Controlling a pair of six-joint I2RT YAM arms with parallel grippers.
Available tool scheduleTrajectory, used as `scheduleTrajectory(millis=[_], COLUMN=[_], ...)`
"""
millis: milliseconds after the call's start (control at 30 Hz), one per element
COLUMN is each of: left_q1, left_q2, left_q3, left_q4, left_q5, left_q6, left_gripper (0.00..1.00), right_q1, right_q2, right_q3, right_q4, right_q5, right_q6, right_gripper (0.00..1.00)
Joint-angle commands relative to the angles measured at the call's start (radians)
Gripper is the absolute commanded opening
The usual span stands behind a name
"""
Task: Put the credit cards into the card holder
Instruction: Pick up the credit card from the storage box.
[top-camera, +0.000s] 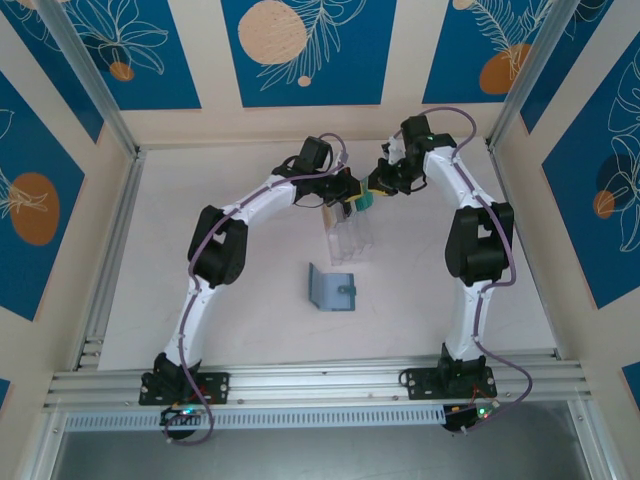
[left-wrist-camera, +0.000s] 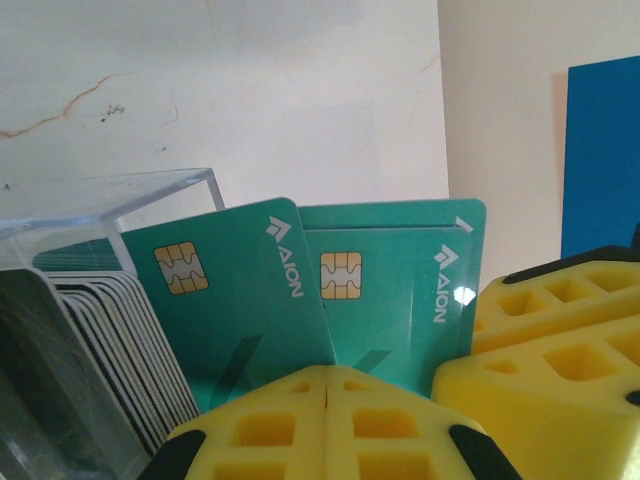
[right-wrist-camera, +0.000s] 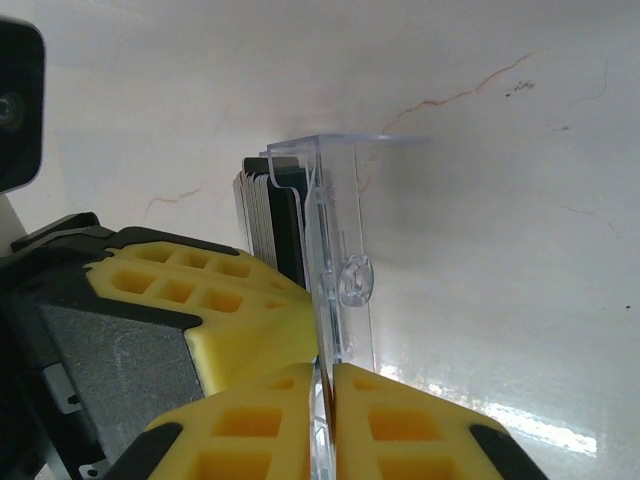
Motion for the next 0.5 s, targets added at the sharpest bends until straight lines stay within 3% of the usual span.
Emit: scheduleTrajectory(millis=[0, 300, 467], left_q1=[-0.015, -0.013, -0.012], left_q2=[0.047, 0.049, 0.050], left_q3=[0.015, 0.015, 0.015], left_q4=[-0.068, -0.073, -0.077], left_q5=[-0.036, -0.040, -0.041], left_q6=[0.028, 0.033, 0.034], left_gripper=[0.02, 0.02, 0.02], right_q1=[-0.002, -0.024, -0.033], right_q2=[-0.050, -0.068, -0.079], right_q3=[-0.015, -0.048, -0.068], right_q4=[0.007, 0.050, 0.075], right_q5=[-0.099, -0.182, -0.221], right_q6=[0.017, 0.040, 0.054], right_gripper=[0.13, 0.22, 0.21])
